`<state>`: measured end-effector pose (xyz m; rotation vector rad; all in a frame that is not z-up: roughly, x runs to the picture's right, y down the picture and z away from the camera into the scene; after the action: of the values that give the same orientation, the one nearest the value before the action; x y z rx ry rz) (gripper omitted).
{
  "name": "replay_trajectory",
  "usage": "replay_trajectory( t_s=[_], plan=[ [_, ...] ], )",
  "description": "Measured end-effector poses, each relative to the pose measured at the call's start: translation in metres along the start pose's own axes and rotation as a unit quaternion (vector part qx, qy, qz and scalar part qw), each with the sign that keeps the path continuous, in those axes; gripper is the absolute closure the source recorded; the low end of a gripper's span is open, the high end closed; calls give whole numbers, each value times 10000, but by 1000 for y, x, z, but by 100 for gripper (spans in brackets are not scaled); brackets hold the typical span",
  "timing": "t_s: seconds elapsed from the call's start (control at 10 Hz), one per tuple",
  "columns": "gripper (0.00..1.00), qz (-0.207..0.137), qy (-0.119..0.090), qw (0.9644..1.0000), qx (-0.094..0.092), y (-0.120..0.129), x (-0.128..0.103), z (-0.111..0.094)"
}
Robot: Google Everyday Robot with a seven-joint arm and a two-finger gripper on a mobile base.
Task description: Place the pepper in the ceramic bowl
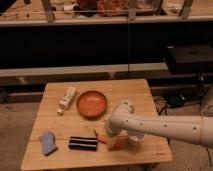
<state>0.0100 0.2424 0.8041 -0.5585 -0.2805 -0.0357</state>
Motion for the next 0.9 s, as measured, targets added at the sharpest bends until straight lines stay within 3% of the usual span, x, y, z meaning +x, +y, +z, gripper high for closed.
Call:
replay_trajectory(
  t_s=[0.9],
  plan=[
    [20, -2, 62, 10000, 67, -4, -2, 6]
  ],
)
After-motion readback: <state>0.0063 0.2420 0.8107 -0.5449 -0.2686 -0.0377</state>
